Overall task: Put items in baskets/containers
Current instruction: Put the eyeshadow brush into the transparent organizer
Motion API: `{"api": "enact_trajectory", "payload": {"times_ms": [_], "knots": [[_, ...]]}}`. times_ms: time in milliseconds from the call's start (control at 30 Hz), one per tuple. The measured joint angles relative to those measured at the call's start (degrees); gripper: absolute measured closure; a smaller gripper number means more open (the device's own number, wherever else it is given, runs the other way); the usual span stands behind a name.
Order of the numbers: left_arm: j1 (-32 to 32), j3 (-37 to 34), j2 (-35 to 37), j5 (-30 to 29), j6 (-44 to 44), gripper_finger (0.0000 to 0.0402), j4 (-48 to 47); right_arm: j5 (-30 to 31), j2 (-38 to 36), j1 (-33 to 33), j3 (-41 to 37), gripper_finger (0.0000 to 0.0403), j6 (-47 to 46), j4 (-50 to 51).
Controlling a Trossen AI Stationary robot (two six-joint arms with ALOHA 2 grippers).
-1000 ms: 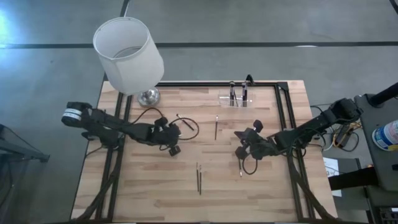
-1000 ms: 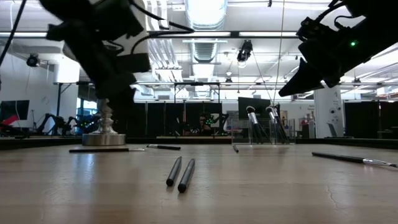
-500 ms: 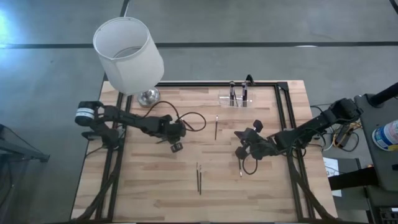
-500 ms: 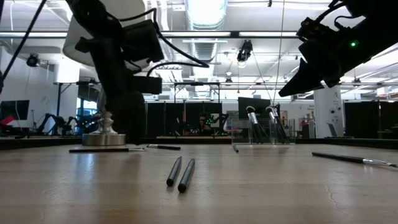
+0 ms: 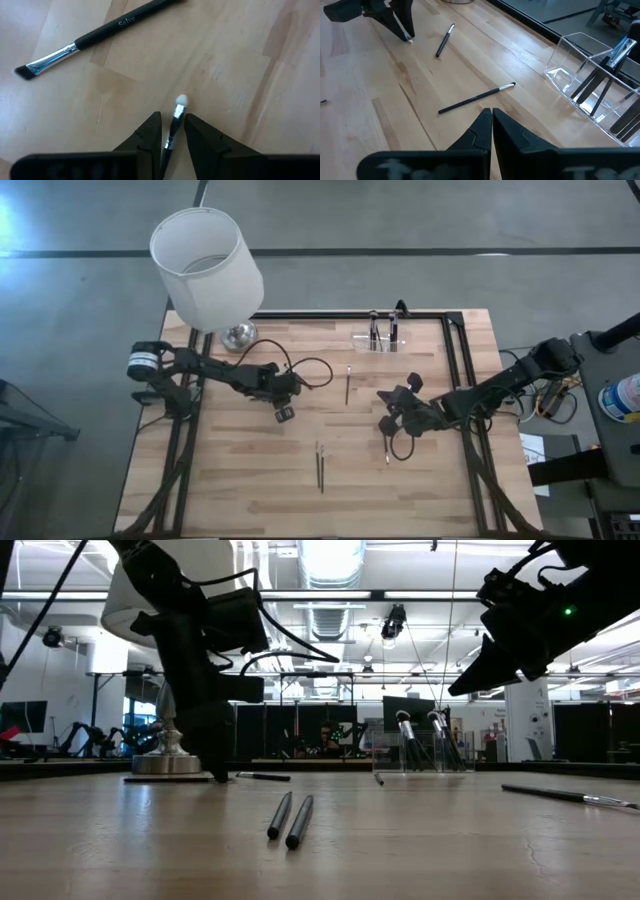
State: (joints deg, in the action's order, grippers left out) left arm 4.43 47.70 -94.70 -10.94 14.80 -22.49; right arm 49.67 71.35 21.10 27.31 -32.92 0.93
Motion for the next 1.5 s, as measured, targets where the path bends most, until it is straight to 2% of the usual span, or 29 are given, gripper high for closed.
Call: {"api": "enact_trajectory", "payload": {"times_ms": [100, 267, 367, 533, 700, 800, 867, 967, 1067, 1167, 1267, 1333, 1400, 1500], "knots": [[0.0, 0.0, -0.6, 0.5, 0.0, 0.0336, 0.1, 0.0, 0.0, 0.0, 0.0, 0.0394, 0.1, 0.0], [-0.3, 0.0, -2.7, 1.4, -0.4, 0.0385, 0.3, 0.0, 0.0, 0.0, 0.0, 0.0394, 0.1, 0.0], [-0.7, -0.1, -3.1, 0.5, -0.7, 0.0394, 0.4, 0.0, 0.0, 0.0, 0.0, 0.0394, 0.1, 0.0], [-1.9, -0.2, 1.3, -1.6, -0.9, 0.0398, 0.5, 0.0, 0.0, 0.0, 0.0, 0.0394, 0.1, 0.1], [-3.4, -0.5, 7.6, -1.4, 0.5, 0.0401, 1.9, 0.0, 0.0, 0.0, 0.0, 0.0394, 0.4, 0.1], [-4.5, -2.6, 10.4, -2.0, 0.9, 0.0400, 3.9, 0.0, 0.0, 0.0, 0.0, 0.0394, 0.6, 0.1], [-5.6, -4.5, 12.4, -3.0, 1.0, 0.0400, 8.5, 0.0, 0.0, 0.0, -0.1, 0.0394, 0.6, 0.2], [-7.1, -8.9, 15.6, -4.5, -0.1, 0.0400, 21.8, 0.0, 0.0, 0.0, -0.2, 0.0394, 0.6, 0.2], [-7.7, -15.4, 16.8, -5.3, -1.7, 0.0400, 40.5, 0.0, 0.0, 0.0, -0.4, 0.0394, 0.5, 0.1], [-7.3, -21.1, 15.8, -6.8, -2.8, 0.0400, 64.2, 0.3, 0.0, 0.0, -0.4, 0.0394, 0.5, 0.1], [-5.8, -23.3, 13.3, -7.2, -5.0, 0.0400, 77.0, 0.9, 0.0, 0.0, -0.4, 0.0394, 0.4, 0.0], [-4.6, -22.8, 12.1, -7.3, -6.4, 0.0401, 79.9, 1.1, 0.0, 0.0, -0.4, 0.0394, 0.3, 0.0], [-3.1, -20.4, 11.3, -6.6, -7.2, 0.0401, 78.2, 1.1, 0.0, 0.0, -0.4, 0.0394, 0.3, 0.0], [-1.4, -14.8, 10.0, -1.9, -7.1, 0.0401, 63.4, 1.1, 0.0, 0.0, -0.5, 0.0394, 0.3, 0.0]]}}
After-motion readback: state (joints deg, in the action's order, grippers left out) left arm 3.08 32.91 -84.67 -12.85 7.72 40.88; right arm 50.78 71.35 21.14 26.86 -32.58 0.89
